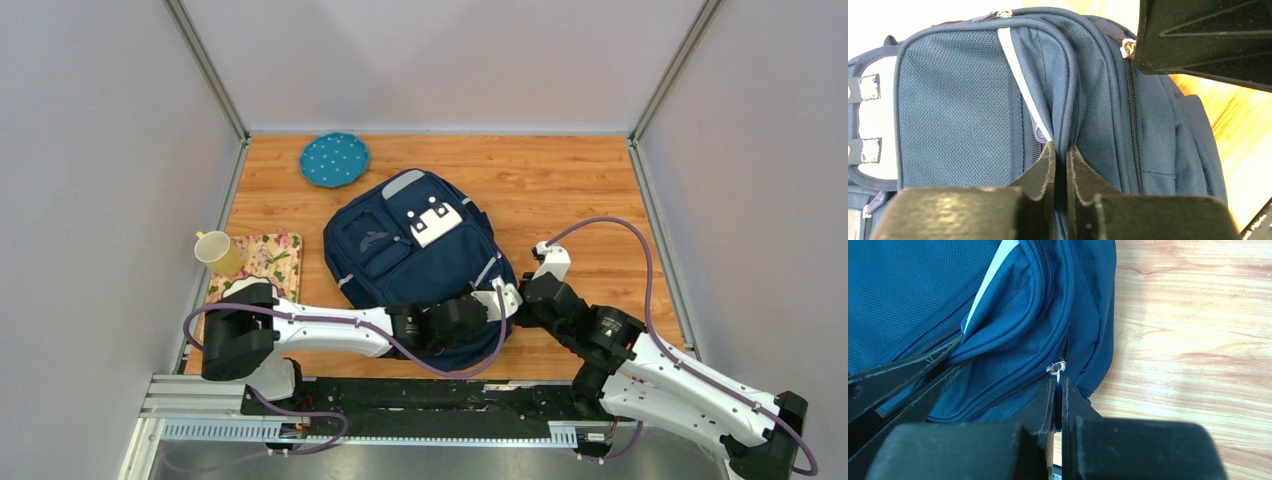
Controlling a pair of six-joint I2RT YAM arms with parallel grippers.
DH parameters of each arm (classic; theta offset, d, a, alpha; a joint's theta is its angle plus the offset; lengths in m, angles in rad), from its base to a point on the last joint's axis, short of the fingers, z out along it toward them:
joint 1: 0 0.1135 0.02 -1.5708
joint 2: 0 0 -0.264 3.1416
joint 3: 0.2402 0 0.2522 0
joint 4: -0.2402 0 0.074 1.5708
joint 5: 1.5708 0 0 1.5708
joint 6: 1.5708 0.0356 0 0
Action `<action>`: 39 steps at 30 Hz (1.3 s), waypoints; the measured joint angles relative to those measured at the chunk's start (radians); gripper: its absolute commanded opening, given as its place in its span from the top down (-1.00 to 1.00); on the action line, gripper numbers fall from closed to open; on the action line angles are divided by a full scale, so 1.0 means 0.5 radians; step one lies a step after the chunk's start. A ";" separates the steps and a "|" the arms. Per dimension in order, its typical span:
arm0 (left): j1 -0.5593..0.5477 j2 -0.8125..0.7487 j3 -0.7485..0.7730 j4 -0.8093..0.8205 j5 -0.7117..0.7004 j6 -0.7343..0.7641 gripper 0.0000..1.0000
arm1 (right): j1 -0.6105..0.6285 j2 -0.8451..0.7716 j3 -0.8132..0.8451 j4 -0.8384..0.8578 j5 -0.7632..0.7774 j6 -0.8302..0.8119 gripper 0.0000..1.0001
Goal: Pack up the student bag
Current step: Zip the student bag at the center of the board.
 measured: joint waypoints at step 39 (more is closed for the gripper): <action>0.123 -1.653 -1.097 -0.096 1.157 0.249 1.00 | -0.135 0.138 0.002 0.468 -0.622 -0.460 1.00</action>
